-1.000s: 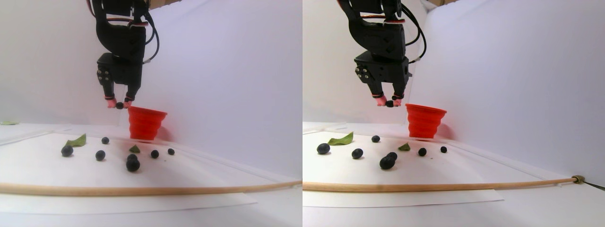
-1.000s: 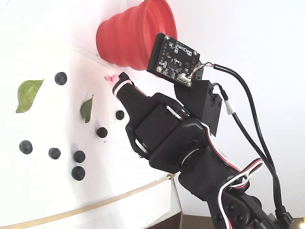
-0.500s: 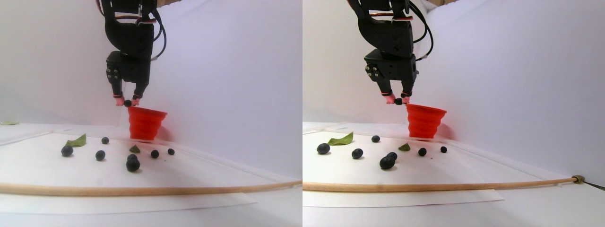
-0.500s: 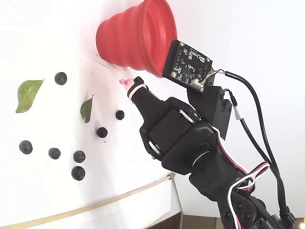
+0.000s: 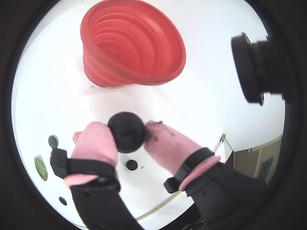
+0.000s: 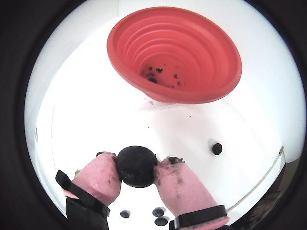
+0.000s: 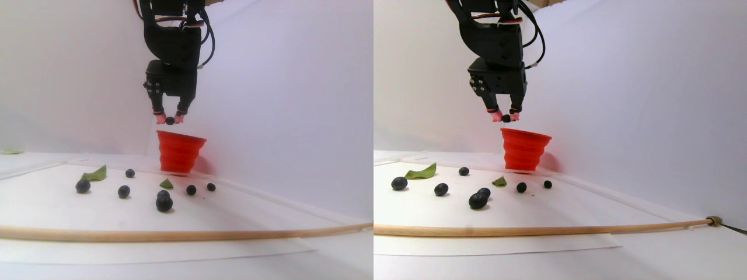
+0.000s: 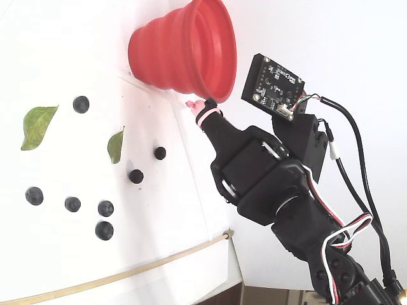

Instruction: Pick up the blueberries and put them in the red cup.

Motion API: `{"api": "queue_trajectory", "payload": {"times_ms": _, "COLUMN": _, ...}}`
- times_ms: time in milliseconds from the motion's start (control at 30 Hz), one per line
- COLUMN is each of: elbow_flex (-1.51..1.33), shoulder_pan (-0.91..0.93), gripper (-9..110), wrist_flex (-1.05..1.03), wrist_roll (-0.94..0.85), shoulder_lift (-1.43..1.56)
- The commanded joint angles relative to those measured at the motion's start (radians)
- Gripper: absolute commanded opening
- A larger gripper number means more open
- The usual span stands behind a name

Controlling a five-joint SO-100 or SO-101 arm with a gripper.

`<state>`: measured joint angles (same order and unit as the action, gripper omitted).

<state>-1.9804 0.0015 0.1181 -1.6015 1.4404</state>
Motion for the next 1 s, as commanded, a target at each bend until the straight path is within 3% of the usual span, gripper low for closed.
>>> {"api": "queue_trajectory", "payload": {"times_ms": 0, "elbow_flex": 0.124, "shoulder_pan": 0.041, "gripper": 12, "wrist_flex": 0.014, "wrist_roll": -0.014, "shoulder_lift": 0.086}}
{"api": "queue_trajectory", "payload": {"times_ms": 967, "elbow_flex": 0.377, "shoulder_pan": 0.110, "gripper": 13, "wrist_flex": 0.092, "wrist_roll": -0.054, "shoulder_lift": -0.170}}
